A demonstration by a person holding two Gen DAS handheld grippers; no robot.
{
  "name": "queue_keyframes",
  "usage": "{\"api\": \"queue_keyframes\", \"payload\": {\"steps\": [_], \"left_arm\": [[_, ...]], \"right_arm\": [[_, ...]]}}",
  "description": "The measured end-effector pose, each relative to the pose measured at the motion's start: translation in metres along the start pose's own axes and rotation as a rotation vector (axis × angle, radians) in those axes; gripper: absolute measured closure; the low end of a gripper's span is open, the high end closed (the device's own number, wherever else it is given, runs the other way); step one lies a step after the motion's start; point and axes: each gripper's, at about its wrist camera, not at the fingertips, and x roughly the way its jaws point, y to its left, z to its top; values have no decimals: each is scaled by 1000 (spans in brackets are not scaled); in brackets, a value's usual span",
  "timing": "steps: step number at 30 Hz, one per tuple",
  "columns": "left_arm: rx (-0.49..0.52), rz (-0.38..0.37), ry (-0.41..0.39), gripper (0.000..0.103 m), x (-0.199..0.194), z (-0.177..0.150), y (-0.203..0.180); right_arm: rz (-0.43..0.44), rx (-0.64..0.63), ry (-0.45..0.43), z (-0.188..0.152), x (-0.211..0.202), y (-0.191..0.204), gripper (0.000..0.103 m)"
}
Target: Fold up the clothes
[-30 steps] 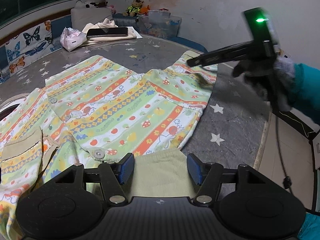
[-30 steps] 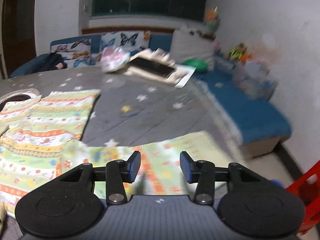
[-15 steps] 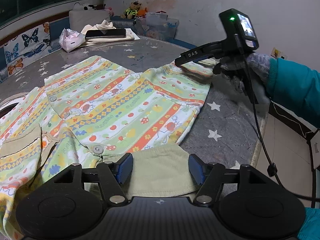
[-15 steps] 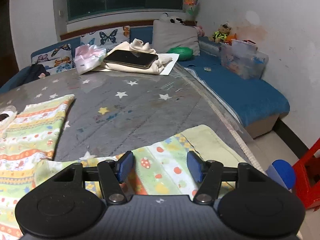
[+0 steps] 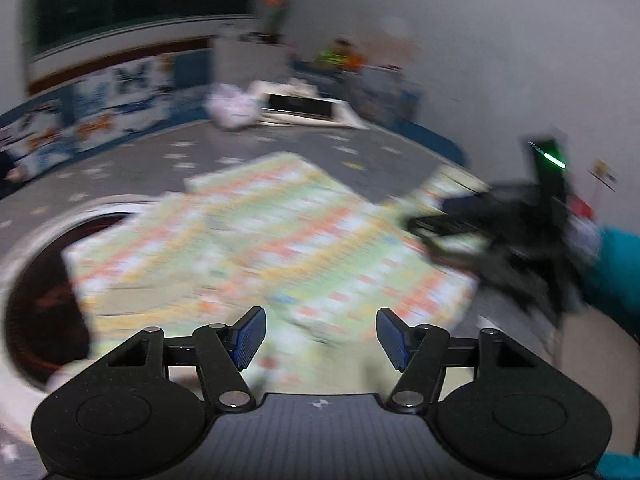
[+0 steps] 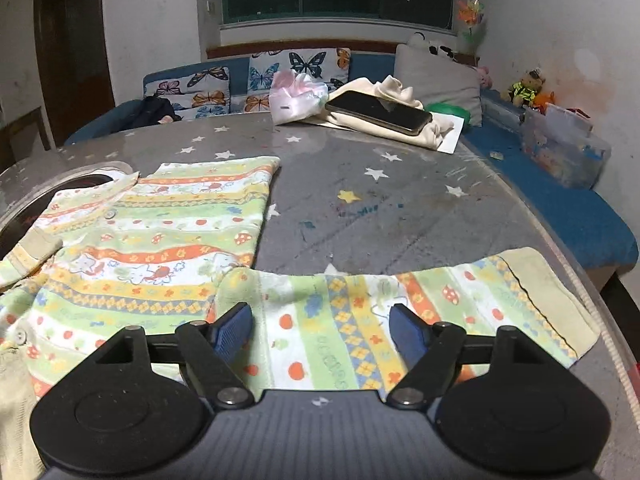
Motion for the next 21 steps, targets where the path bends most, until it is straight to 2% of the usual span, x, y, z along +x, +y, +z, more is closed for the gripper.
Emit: {"api": "queue_keyframes", "payload": {"steps": [2,5,11,15,18,19,21], "left_arm": [[-55,50,9,53,2,9,19],[-126,95,31,61,15,21,40],[-167,162,81,62,47,25,58],[-149,181,135,62,67,23,58],[-166,188,151,66,75,19,62],[-177,180,143,70,74,18,64],[-191,170,137,84,72,17,67]], "right_arm": [[24,-1,-13,-2,-7,5,23],[44,-25,-21,-3,-10,15,21],[75,-84,-5,-9,-6,36,17],[87,-91,2,-11,-4,42,15],[84,-86,0,-12,-4,42,13],[84,-85,0,-12,-4,43,13],[86,-89,1,-13,-3,43,11]]}}
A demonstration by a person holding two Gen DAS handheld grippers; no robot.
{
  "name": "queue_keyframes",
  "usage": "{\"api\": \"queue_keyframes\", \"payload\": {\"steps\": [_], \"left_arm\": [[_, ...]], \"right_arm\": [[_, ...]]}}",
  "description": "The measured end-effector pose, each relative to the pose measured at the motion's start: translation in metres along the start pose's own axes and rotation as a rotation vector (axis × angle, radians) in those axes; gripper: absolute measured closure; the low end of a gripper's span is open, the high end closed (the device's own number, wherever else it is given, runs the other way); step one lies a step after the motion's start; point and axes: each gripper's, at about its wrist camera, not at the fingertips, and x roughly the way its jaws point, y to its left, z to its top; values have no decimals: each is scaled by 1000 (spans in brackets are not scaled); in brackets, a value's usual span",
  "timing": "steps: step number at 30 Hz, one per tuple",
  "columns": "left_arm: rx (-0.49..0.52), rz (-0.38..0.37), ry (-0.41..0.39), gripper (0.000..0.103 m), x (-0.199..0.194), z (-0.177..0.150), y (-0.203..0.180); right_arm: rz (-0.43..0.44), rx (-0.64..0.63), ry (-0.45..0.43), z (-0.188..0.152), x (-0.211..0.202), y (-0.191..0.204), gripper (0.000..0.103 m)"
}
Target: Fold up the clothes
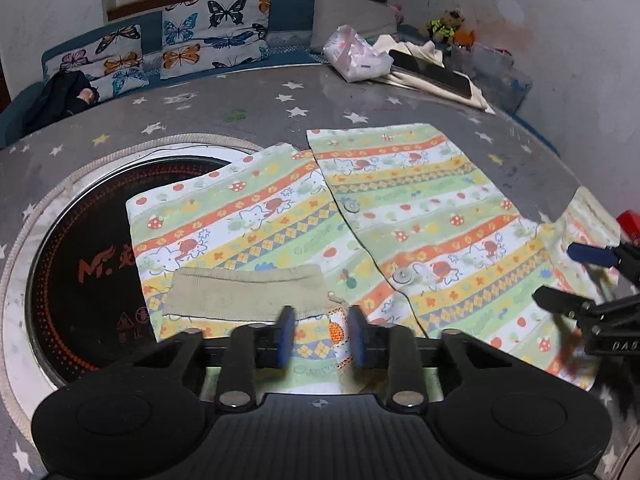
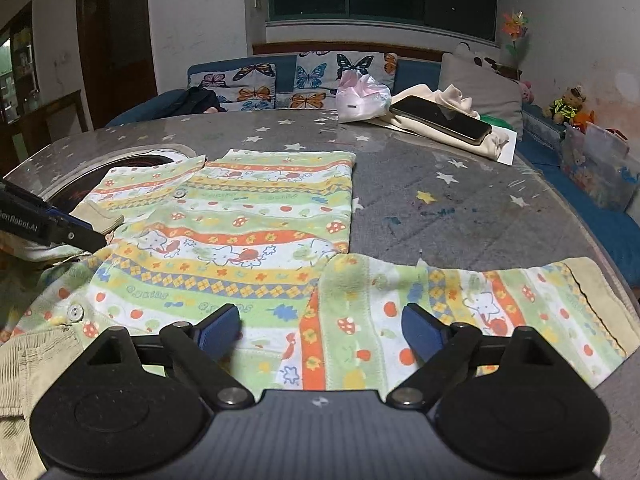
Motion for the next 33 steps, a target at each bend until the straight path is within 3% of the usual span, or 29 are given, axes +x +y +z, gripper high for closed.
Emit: {"api": "queue_keyframes", "payload": {"steps": [2,5,12,18,21,27,33], "left_arm": [[-19,-7,0,95,-2,0,5],[-59,-12,-17,99,-11,-2,17],[-144,43,-121,101,-57,-11,51],[-234,148,-230,102,-113,-32,91],[-258,164,-238,101,-131,-42,104],[-193,76,-211,98,-128,-37,78],[-75,10,-149,81,-88,-20,22]], "right_arm": [[0,-4,-1,-1,1,1,9],[-1,-6,0,-1,1,3,6],[-2,-9,6,-2,3,6,0],[-6,-9,6,-3,3,7,0],[-8,-9,5,-3,3,7,0],[-9,-11,3,-4,3,7,0],[-8,-8,1,-4,3,7,0]]}}
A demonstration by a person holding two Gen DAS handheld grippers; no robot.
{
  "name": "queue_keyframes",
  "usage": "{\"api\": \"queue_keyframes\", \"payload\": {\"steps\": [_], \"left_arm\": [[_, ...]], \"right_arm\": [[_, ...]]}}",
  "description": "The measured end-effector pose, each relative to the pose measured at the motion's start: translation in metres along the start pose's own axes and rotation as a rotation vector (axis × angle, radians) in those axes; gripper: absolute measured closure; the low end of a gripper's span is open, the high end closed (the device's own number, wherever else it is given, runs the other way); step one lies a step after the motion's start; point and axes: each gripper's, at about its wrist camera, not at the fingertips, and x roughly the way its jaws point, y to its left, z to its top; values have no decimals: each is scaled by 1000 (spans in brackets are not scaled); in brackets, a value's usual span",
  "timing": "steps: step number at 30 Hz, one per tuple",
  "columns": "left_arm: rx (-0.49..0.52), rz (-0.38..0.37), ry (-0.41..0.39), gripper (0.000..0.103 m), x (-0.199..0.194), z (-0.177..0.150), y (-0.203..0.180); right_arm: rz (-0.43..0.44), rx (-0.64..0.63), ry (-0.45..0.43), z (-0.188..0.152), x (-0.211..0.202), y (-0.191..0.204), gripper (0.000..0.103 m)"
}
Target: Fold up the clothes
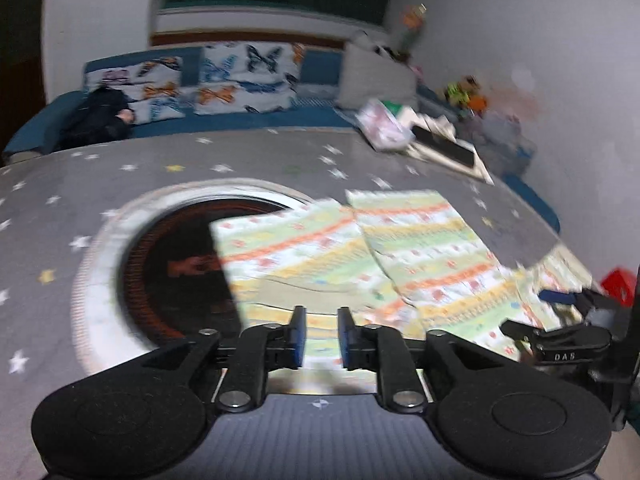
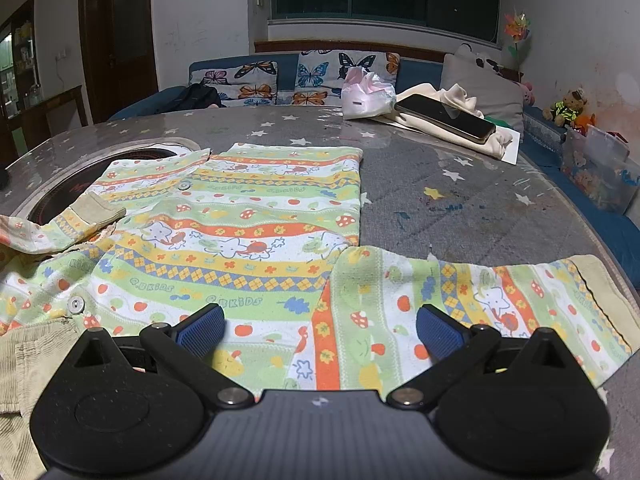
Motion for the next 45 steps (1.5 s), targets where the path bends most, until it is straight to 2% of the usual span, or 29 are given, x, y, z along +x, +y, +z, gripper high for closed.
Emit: {"api": "queue_keyframes", "payload": {"steps": [2,7,13,16,18,20,22,26,32,35,39,45], "left_arm": [[47,-14,24,76,16,2,-18],[109,-21,110,75,57,5,-40],[113,34,166,74,86,6,-37],[105,23,162,74,91,4,-31],[106,14,160,80,91,5,-30],[98,17,157,94,90,6,-29],[75,23,152,100,88,7,-25],[1,33,103,101,68,7,-8],[-89,99,-25,101,9,5,29],[-147,164,-79,101,-20,-3,53],[-208,297,-137,101,-58,-24,86],[-326,423,-108,102,-93,-77,125]], "right_arm": [[3,3,0,0,0,-1,0],[5,6,-2,0,0,-1,0],[5,8,-3,-1,0,-1,0],[5,8,-3,-1,0,-1,0],[5,9,-3,-1,0,-1,0],[5,9,-4,-1,0,-1,0],[5,9,-4,-1,0,-1,0],[5,9,-4,-1,0,-1,0],[4,8,-3,-1,0,-1,0],[4,8,-3,-1,0,-1,0],[2,7,-3,-1,0,0,0],[2,7,-3,-1,0,-1,0]]}}
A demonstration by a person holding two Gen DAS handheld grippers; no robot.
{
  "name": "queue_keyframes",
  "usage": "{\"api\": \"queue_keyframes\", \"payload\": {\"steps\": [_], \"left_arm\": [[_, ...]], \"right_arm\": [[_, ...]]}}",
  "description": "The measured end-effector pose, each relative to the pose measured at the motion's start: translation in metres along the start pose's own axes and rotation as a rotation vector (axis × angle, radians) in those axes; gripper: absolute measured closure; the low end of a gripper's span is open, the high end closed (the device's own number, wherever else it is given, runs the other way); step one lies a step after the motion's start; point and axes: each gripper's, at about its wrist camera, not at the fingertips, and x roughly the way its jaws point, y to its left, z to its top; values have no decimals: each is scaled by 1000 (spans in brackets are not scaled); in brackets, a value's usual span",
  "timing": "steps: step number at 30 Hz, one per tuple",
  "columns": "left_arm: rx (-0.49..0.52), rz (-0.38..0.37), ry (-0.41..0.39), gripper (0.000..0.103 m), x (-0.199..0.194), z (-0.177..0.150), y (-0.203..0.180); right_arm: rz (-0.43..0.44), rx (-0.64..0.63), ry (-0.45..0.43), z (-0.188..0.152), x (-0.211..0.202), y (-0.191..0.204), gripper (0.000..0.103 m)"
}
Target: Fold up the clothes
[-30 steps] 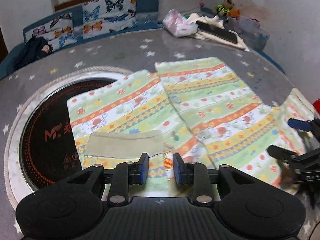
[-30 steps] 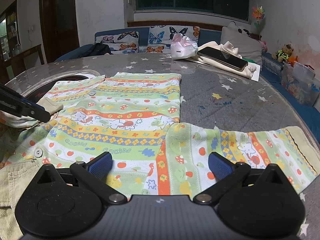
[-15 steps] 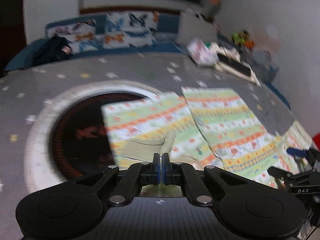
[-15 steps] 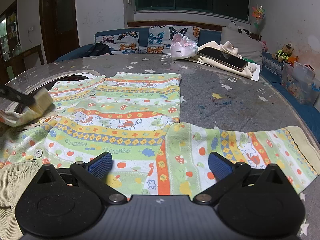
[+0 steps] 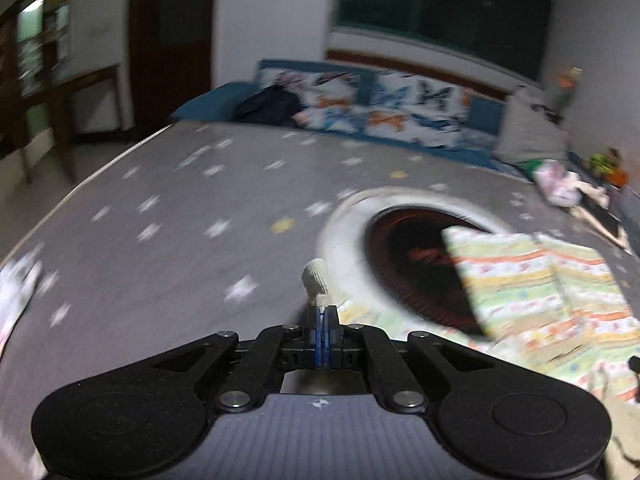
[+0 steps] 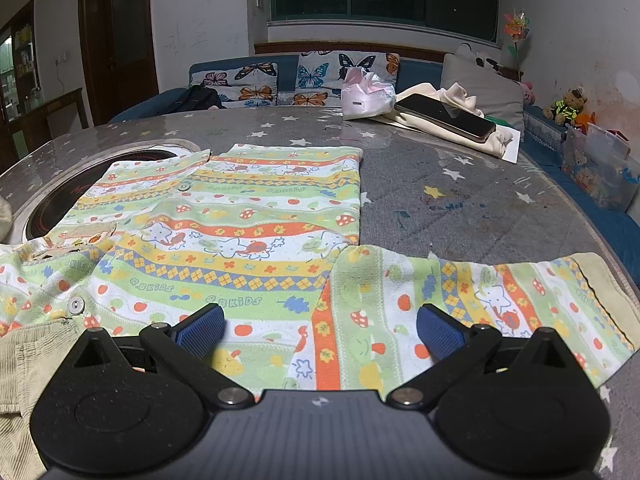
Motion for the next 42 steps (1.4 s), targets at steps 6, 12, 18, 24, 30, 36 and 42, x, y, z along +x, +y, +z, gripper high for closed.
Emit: {"api": "queue_keyframes", "payload": {"steps": [6,12,18,24,30,36,42], "left_arm": [[-79,66,62,102,-14,-39,34],[-76,154,104,102,0,-54,45],[-94,129,98,100,-3,-40,41],[-53,-86,104,98,9,-30,4],[68,-79,107,96,45,-26,-26],[169,41,54,97,60,-20,-27],[210,91,22,97,69,-18,-23]], "right_arm": [[-1,0,0,0,0,0,0],[-1,0,1,0,1,0,0],[-1,0,1,0,0,0,0],[-1,-1,1,0,1,0,0],[0,0,1,0,1,0,0],[0,0,1,0,1,0,0],[0,0,1,0,1,0,0]]}}
